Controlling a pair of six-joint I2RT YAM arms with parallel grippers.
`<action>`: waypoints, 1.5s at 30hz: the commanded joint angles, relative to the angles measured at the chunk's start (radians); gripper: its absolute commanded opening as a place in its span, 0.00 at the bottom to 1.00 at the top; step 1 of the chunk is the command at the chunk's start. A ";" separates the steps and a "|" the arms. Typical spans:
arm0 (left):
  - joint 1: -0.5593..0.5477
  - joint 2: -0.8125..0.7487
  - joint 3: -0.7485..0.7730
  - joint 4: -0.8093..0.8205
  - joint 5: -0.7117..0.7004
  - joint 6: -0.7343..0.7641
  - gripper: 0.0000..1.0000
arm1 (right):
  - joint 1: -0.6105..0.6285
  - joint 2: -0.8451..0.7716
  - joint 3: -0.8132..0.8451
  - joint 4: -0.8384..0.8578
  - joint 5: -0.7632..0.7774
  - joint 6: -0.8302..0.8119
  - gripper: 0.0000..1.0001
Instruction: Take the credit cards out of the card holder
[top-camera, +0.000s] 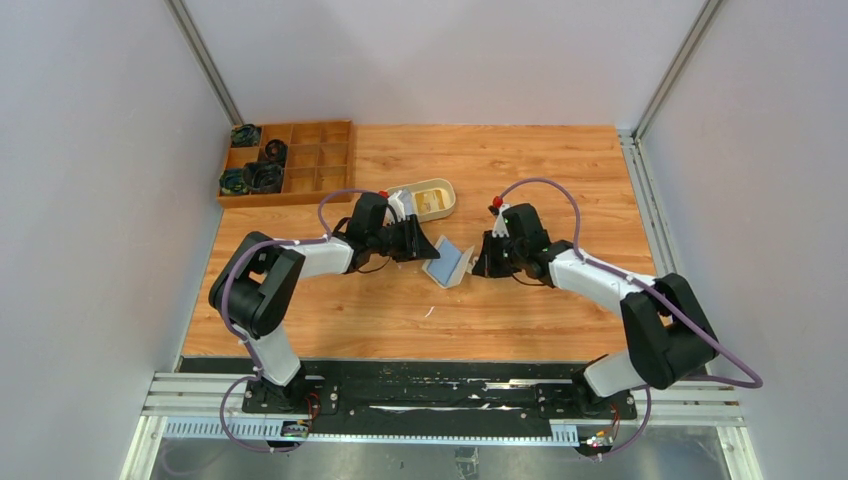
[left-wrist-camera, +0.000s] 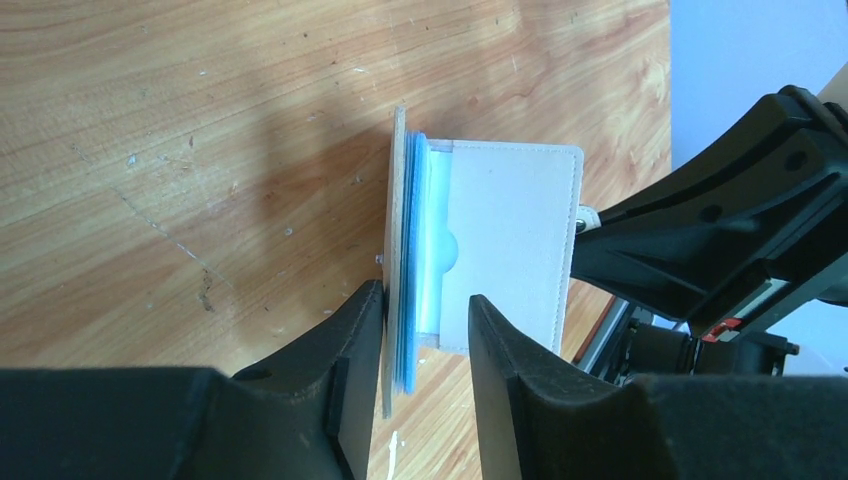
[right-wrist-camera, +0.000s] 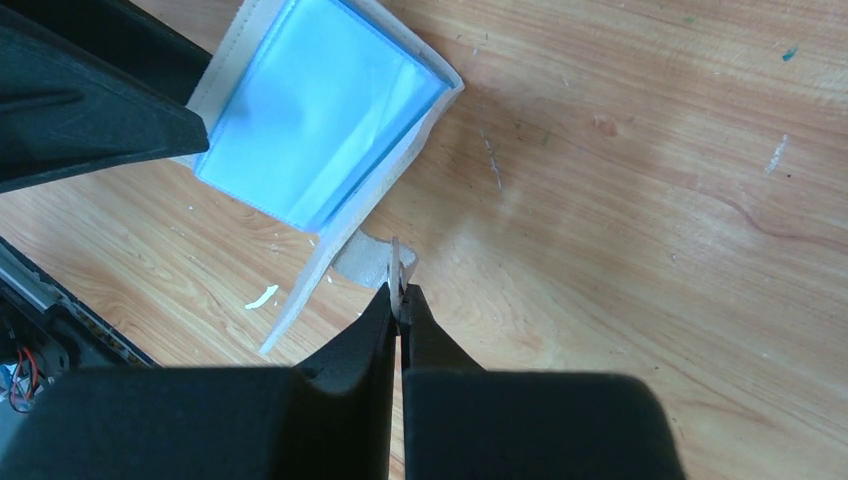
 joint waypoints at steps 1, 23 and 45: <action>-0.005 -0.015 0.026 -0.004 -0.008 -0.005 0.37 | -0.021 0.024 -0.030 0.028 -0.024 -0.007 0.00; -0.005 -0.021 0.057 -0.054 -0.021 -0.004 0.00 | -0.030 0.046 -0.044 0.015 0.015 -0.028 0.08; -0.031 -0.125 0.090 -0.322 -0.272 0.024 0.00 | 0.051 -0.052 0.116 -0.011 0.054 0.035 0.75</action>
